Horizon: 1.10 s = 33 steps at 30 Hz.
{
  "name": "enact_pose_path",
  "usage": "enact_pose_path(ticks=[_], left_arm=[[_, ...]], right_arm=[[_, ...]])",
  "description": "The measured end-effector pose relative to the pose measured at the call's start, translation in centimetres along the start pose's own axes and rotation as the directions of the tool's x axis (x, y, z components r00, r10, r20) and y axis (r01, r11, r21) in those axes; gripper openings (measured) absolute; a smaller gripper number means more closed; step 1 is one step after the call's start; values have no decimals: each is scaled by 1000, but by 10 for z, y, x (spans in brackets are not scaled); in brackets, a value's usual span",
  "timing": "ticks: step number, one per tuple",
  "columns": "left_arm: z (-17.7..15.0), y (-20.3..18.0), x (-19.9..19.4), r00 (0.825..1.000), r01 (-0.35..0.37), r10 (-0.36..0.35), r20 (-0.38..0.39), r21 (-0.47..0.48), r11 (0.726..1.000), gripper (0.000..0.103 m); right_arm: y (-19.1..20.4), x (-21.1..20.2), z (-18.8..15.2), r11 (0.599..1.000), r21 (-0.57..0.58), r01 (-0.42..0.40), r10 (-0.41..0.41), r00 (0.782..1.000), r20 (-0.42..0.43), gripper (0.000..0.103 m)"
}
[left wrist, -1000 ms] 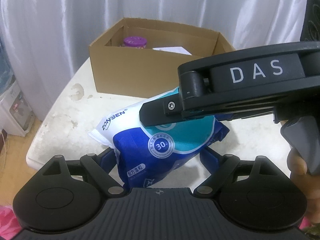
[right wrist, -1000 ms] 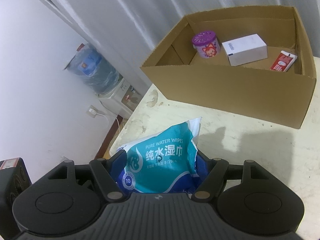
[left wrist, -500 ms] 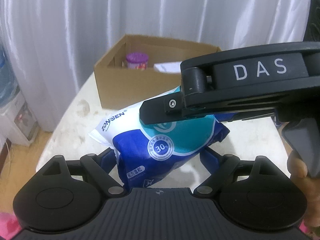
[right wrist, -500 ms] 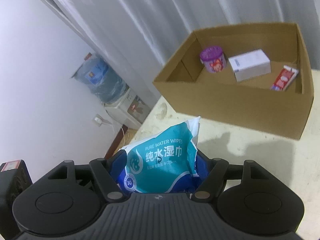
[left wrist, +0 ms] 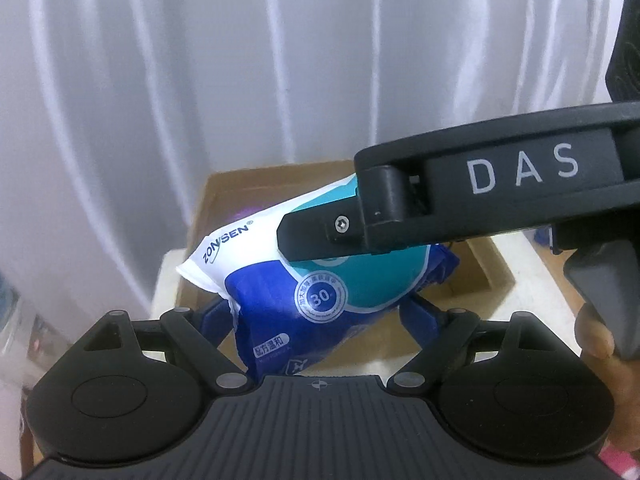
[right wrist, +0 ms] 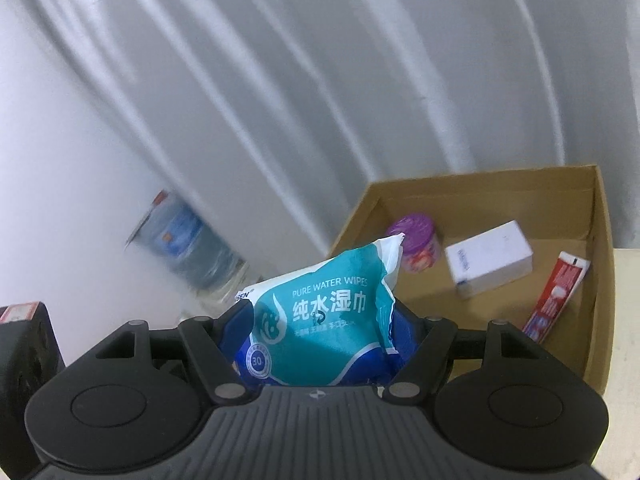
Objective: Organize objects
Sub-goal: 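Lower the wet wipes pack into the cardboard box and open the right gripper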
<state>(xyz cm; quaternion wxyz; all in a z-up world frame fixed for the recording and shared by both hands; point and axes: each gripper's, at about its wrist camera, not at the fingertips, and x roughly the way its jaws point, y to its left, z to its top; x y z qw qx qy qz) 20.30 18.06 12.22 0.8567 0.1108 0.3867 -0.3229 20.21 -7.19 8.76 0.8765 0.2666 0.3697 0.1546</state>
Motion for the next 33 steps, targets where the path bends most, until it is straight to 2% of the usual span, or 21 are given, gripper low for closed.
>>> enact_pose_path(ticks=[2,5,6,9,14,17,20,22,24,30,33], left_arm=[[13,10,25,997,53,-53,-54,-10,999,87],[22,23,65,980,127,-132,-151,-43,991,88],[23,28,74,976,140,-144,-162,-39,989,88],[28,32,95,966,155,-152,-208,-1,988,88],[28,42,127,940,191,-190,-283,-27,981,88],[24,39,137,939,190,-184,-290,-8,982,88],[19,39,144,929,176,-164,-331,5,984,88],[18,43,144,932,151,-143,-333,-2,989,94],[18,47,137,936,157,-158,-314,-28,987,97],[21,48,107,957,135,-141,-255,-41,990,98],[21,49,80,972,131,-143,-187,-72,989,98]], right_arm=[[-15,14,9,999,30,26,-26,1000,-13,75],[-36,38,16,994,87,61,-56,997,-60,75],[-43,47,17,991,104,80,-72,994,-79,75],[-62,65,18,982,171,80,-61,992,-109,75],[-73,85,16,974,195,115,-88,986,-143,74],[-81,94,16,969,207,133,-102,983,-154,74],[-86,100,14,961,222,166,-123,973,-196,74],[-89,99,12,955,231,185,-136,968,-212,77],[-93,93,10,950,245,196,-146,967,-209,78],[-98,72,7,944,298,139,-92,982,-167,77],[-93,56,9,946,309,99,-61,989,-131,77]])
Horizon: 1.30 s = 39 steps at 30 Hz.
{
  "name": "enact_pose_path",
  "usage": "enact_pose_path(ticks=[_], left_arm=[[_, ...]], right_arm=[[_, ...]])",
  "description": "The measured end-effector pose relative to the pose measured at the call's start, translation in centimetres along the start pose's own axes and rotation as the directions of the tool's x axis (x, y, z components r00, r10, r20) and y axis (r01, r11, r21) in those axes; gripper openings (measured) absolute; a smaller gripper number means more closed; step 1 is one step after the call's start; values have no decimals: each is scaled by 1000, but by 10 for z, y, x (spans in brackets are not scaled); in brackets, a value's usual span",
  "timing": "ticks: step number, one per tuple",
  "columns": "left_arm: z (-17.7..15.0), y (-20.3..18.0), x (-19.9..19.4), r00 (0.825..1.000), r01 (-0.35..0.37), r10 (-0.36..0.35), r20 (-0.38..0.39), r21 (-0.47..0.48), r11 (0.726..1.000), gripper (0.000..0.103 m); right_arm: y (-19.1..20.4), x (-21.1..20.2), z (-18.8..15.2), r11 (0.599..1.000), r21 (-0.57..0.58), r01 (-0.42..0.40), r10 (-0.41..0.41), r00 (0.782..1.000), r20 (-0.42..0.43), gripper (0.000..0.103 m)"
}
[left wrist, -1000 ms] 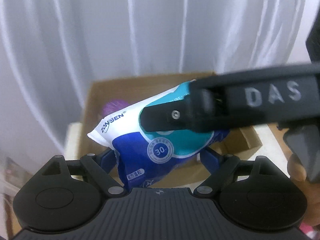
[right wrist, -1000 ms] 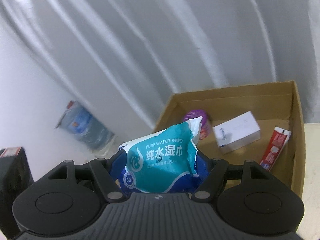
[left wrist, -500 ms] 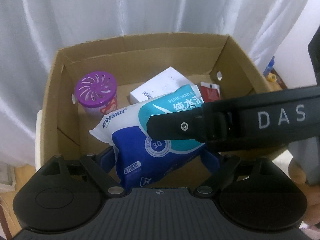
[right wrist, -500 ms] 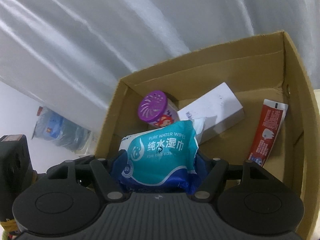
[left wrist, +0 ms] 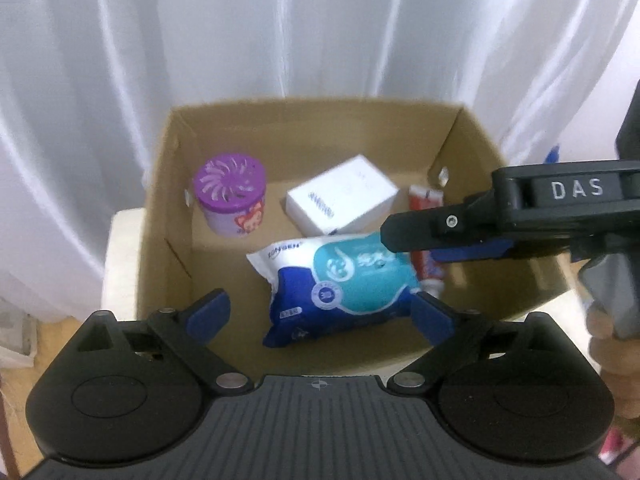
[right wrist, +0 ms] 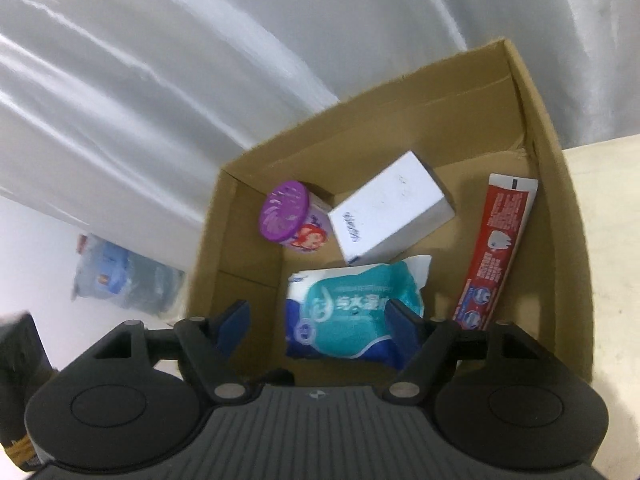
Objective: Organize objects
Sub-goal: 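Lower the wet wipes pack into the cardboard box and open the right gripper, then withdraw the right gripper up from the cardboard box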
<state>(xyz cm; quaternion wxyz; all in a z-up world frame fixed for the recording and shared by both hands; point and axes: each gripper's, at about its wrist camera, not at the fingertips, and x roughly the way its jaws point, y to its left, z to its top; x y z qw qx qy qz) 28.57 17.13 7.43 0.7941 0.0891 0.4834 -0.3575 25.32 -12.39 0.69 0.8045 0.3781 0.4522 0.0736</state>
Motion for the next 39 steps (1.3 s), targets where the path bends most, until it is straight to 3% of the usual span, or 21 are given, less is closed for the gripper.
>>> enact_pose_path(ticks=[4,9,16,19,23,25,28,32,39], left_arm=[[-12,-12,-48,988,-33,37,149,-25,999,102],[-34,-34,-103,941,-113,141,307,-108,988,103],[-77,-63,-135,866,-258,341,365,-257,931,103],[-89,-73,-143,831,-342,428,357,-279,897,103],[-96,-79,-151,793,-393,471,387,-265,880,103],[-98,-78,-155,787,-391,468,402,-263,882,103],[-101,-80,-155,794,-385,448,411,-229,894,103],[-109,-82,-162,779,-385,457,429,-248,889,103],[-110,-77,-157,819,-368,434,376,-236,899,103]], right_arm=[[13,-36,-9,997,-55,-55,59,996,63,81],[26,-81,-30,983,-159,-88,112,983,145,89],[40,-124,-63,947,-320,30,45,974,224,95],[44,-133,-72,937,-342,68,18,970,242,96],[53,-143,-85,923,-369,114,-1,956,292,99],[58,-147,-92,914,-385,127,-3,952,307,101],[68,-151,-99,901,-404,159,-17,943,332,103],[80,-157,-110,872,-435,224,-42,920,390,103],[84,-158,-123,847,-446,290,-79,897,434,103]])
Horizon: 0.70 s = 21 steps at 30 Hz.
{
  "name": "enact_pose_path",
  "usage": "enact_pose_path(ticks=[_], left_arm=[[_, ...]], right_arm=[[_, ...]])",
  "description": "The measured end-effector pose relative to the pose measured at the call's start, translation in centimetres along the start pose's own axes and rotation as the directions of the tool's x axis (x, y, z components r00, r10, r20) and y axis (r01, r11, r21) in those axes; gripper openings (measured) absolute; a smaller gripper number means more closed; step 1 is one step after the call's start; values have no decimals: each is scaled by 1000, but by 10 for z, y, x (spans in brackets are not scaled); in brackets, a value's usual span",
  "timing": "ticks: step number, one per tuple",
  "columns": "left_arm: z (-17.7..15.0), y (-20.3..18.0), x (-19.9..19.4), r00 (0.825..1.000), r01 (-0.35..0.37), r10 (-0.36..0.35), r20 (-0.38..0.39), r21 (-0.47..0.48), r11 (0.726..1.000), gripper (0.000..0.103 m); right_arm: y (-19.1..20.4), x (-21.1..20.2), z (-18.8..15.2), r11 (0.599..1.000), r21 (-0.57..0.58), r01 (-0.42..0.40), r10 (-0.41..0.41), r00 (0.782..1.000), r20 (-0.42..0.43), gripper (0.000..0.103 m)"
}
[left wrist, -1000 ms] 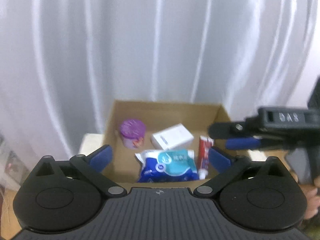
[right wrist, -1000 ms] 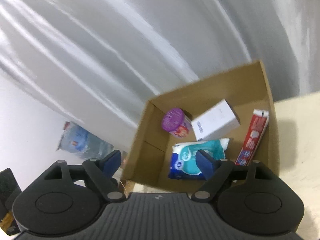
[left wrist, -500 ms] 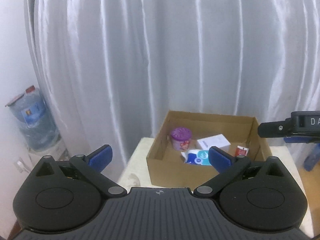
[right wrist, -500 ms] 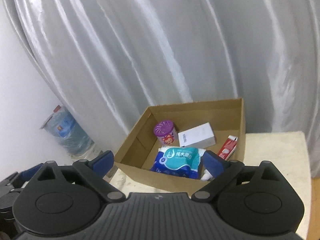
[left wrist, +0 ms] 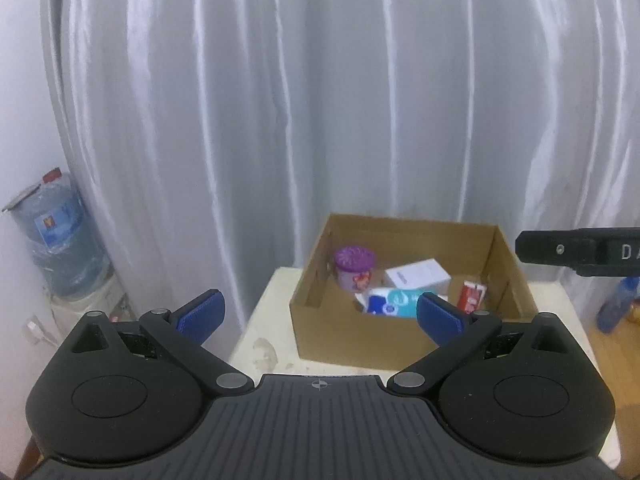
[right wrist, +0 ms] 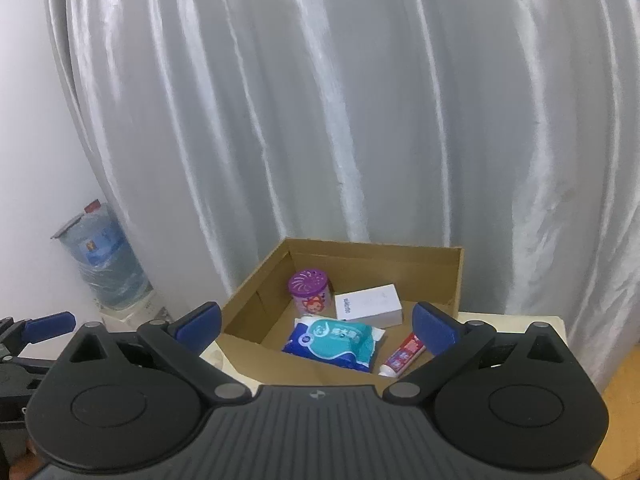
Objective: Organize objects
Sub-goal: 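Withdraw the right gripper up from the cardboard box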
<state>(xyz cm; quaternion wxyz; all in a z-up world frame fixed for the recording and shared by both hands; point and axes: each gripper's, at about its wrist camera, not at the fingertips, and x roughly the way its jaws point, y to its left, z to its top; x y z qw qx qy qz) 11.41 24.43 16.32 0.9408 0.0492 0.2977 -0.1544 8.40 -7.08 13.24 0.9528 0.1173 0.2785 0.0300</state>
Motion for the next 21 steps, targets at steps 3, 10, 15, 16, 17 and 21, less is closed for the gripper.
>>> enact_pose_path(ticks=[3,10,15,16,17,21], left_arm=[[-2,1,1,1000,-4,4,-6,-8,1000,103],[-2,3,14,997,34,-38,-64,-58,998,103],[-3,4,23,994,35,-42,-99,-74,997,103],[-3,4,25,994,32,-40,-105,-74,997,103],[-4,4,27,993,31,-39,-111,-74,997,103],[-5,7,34,990,36,-48,-134,-88,995,103]], right_arm=[[0,-1,-3,1000,1,23,-23,1000,-5,103],[4,2,-6,997,-11,77,-77,997,-8,103],[4,8,-8,993,-9,117,-117,993,-19,103],[4,9,-8,993,-7,122,-122,992,-23,103],[4,11,-9,992,-5,125,-125,992,-28,103],[3,15,-9,990,4,139,-139,989,-41,103]])
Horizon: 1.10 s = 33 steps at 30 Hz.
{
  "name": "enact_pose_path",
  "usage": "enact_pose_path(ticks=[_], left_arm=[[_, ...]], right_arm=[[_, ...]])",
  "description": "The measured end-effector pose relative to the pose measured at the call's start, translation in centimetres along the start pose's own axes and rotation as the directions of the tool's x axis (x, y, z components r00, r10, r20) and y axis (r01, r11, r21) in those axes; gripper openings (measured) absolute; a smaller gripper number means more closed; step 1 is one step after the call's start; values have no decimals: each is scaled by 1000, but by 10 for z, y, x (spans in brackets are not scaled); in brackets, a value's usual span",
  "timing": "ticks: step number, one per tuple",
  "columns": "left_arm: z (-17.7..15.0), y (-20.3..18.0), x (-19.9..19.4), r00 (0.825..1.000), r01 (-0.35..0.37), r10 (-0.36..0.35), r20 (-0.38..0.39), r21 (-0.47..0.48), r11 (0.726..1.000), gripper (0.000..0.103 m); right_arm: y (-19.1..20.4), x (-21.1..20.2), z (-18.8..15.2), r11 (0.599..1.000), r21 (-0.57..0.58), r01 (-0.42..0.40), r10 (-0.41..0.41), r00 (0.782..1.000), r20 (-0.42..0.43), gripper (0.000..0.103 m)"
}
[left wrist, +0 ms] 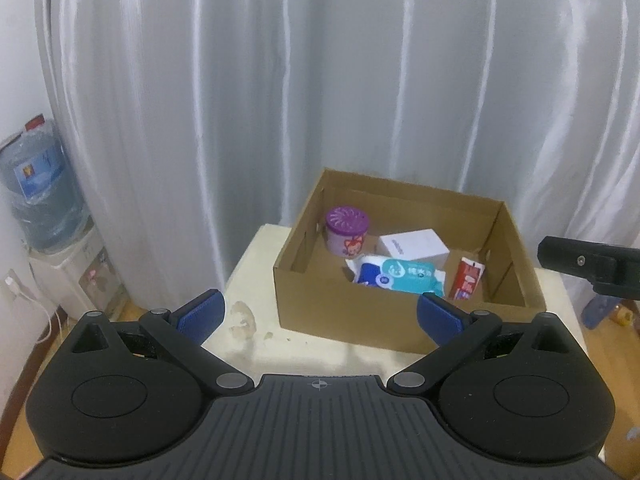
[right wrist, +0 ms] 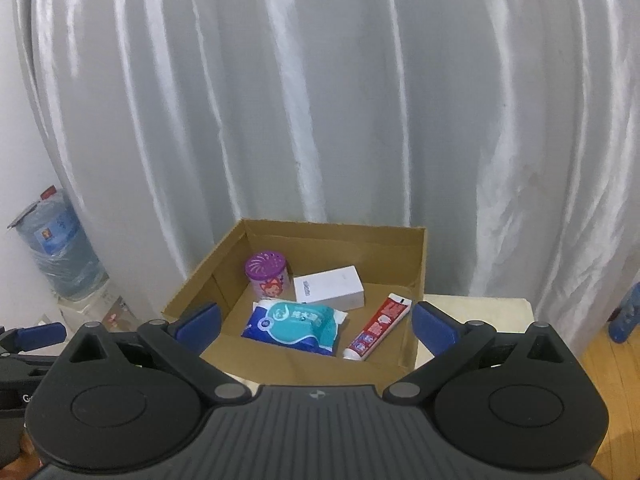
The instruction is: Organize objects
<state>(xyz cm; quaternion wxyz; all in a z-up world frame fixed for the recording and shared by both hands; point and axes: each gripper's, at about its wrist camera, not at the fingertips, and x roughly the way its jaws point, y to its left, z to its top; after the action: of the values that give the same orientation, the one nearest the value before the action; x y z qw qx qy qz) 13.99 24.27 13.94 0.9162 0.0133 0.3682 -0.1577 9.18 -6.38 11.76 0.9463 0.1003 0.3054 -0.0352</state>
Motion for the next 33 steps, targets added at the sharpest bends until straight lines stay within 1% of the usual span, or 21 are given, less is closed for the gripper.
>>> enact_pose_path(ticks=[16,23,28,33], left_arm=[[1,-5,15,1000,-8,9,-30,37,999,103],[-1,-11,20,998,8,-4,-56,75,997,103],[0,-14,26,997,20,-12,-74,109,994,103],[4,-15,35,995,61,-51,-91,116,991,103]], right_arm=[[1,16,-2,1000,10,14,-14,999,-48,103],[-2,22,-8,999,29,20,-18,998,-65,103],[-2,27,-15,999,31,42,-39,995,-94,103],[-4,31,-18,997,40,65,-61,993,-99,103]])
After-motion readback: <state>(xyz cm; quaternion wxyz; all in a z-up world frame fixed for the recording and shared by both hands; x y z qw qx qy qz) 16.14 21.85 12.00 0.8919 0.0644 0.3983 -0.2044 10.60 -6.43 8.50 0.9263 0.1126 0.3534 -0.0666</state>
